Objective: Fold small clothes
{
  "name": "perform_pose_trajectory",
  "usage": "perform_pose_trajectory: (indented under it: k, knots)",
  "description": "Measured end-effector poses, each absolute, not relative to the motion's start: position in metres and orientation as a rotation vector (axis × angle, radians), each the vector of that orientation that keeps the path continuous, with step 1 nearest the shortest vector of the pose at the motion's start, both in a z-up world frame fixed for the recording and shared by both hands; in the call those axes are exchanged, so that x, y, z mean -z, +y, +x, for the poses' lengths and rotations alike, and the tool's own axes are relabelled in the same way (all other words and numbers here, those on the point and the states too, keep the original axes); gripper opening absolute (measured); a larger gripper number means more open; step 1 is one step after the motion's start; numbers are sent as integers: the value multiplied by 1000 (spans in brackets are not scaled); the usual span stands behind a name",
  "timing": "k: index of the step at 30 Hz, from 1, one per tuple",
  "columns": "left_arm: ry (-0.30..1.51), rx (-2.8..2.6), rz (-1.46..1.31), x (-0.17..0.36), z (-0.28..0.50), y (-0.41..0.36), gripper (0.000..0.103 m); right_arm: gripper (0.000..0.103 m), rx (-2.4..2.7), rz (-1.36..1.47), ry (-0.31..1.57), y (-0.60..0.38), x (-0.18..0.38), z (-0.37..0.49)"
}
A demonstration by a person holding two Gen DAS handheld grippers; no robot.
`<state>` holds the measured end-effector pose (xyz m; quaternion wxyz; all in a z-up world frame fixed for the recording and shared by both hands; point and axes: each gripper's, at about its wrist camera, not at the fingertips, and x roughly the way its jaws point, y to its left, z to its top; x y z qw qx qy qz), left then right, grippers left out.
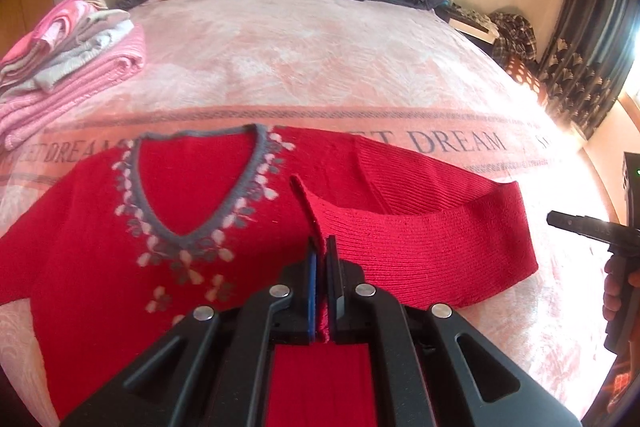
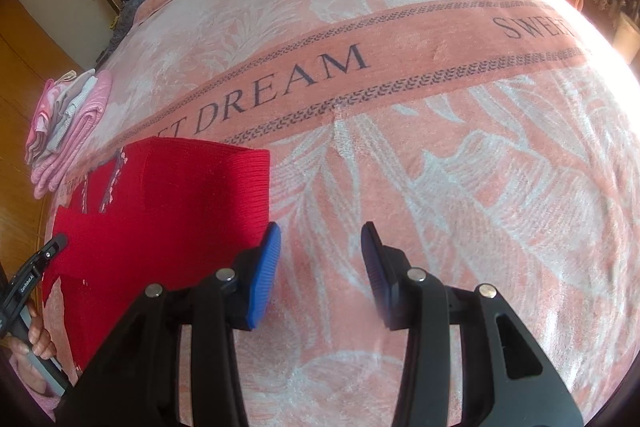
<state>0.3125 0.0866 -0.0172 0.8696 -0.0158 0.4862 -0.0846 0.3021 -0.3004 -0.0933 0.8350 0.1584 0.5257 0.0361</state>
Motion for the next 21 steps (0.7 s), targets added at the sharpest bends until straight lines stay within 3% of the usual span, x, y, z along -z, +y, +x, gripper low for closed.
perform_pose_trajectory:
  k: [11, 21]
  knots:
    - [984, -91, -38, 16, 318, 225, 4, 47, -223, 296, 1193, -226, 107, 310]
    - [1017, -198, -11, 47, 325, 271, 4, 49, -333, 372, 1252, -162, 119, 323]
